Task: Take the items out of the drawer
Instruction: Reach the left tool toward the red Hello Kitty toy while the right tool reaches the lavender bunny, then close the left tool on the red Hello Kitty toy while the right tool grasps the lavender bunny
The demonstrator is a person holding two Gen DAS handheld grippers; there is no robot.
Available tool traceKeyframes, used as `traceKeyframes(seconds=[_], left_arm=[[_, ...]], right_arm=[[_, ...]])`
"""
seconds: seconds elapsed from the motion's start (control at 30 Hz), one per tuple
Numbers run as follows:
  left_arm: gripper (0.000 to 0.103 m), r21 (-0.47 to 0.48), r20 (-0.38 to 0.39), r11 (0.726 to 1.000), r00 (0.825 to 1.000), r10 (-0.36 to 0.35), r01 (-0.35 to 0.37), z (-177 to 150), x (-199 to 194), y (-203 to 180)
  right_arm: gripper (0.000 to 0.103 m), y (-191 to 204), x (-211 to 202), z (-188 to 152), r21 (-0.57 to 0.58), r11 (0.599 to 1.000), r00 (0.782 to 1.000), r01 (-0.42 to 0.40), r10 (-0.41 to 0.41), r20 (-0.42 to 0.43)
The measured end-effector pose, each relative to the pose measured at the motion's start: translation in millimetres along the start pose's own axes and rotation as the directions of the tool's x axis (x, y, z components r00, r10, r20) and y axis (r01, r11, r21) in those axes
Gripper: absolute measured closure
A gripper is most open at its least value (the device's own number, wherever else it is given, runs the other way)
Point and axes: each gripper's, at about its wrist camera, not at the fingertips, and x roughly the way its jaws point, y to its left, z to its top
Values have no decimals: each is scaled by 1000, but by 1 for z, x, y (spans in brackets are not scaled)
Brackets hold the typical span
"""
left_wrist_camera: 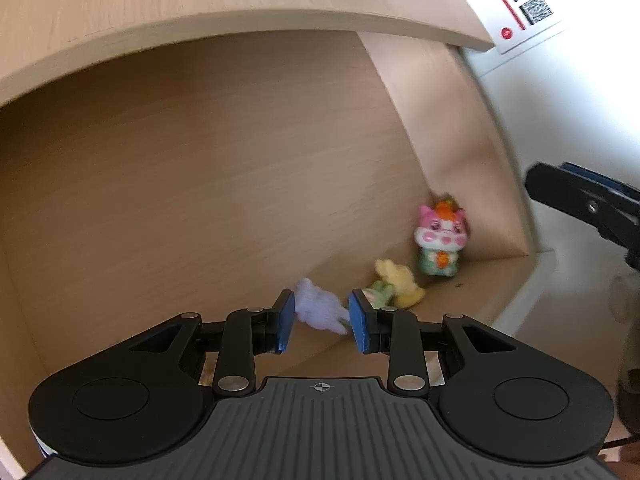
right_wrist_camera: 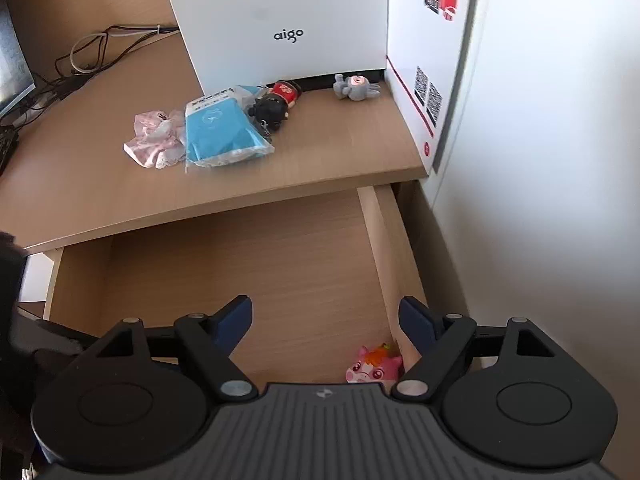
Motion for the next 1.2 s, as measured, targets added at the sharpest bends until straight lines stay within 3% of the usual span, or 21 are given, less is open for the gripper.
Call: traceKeyframes(seconds=[0.1, 0.23, 0.33, 0.4, 0.5, 0.53, 0.6, 0.67, 0.7, 0.73, 0.9, 1.03, 1.2], left_arm=[[70, 48, 14, 998, 999, 32, -33, -1, -9, 4], [70, 48, 59, 996, 995, 76, -79, -10, -32, 20], [70, -24, 113, 994, 988, 105, -103, -20, -54, 40], [70, -59, 144, 993, 983, 114, -106, -24, -68, 50], [70, -83, 174, 992, 979, 106, -93, -32, -82, 58], [70, -83, 173, 992, 979, 105, -92, -36, -85, 61], [70, -74, 156, 992, 981, 115, -104, -38, -86, 63], [70, -56, 121, 990, 984, 134, -128, -41, -82, 63], [70, -52, 104, 989, 984, 142, -137, -42, -79, 63], [70, -55, 82, 988, 985, 149, -145, -43, -76, 64], [70, -109, 30, 983, 988, 148, -144, -47, -57, 68], [70, -107, -50, 978, 983, 174, -179, -43, -39, 67], [69, -154, -119, 982, 989, 92, -110, -40, -19, 67]], right_arm=[[19, -3, 1, -5, 2, 1000, 1000, -9, 9, -25], [18, 3, 26, -14, 5, 996, 985, -95, 94, -147], [18, 20, 57, -19, -5, 983, 949, -182, 174, -262], [18, 35, 78, -21, -36, 980, 930, -196, 174, -325], [19, 58, 110, -24, -71, 970, 880, -231, 177, -441], [21, 66, 118, -26, -89, 967, 866, -238, 170, -471], [45, 79, 131, -30, -135, 961, 845, -242, 140, -516], [62, 91, 138, -33, -194, 952, 836, -237, 98, -540], [73, 96, 139, -34, -222, 946, 837, -235, 81, -541], [76, 100, 139, -34, -244, 942, 843, -232, 70, -533], [76, 92, 130, -23, -269, 953, 907, -141, 16, -421], [76, 70, 120, -14, -213, 973, 938, -86, 7, -348], [59, 46, 107, -14, -125, 990, 949, -60, 18, -314]])
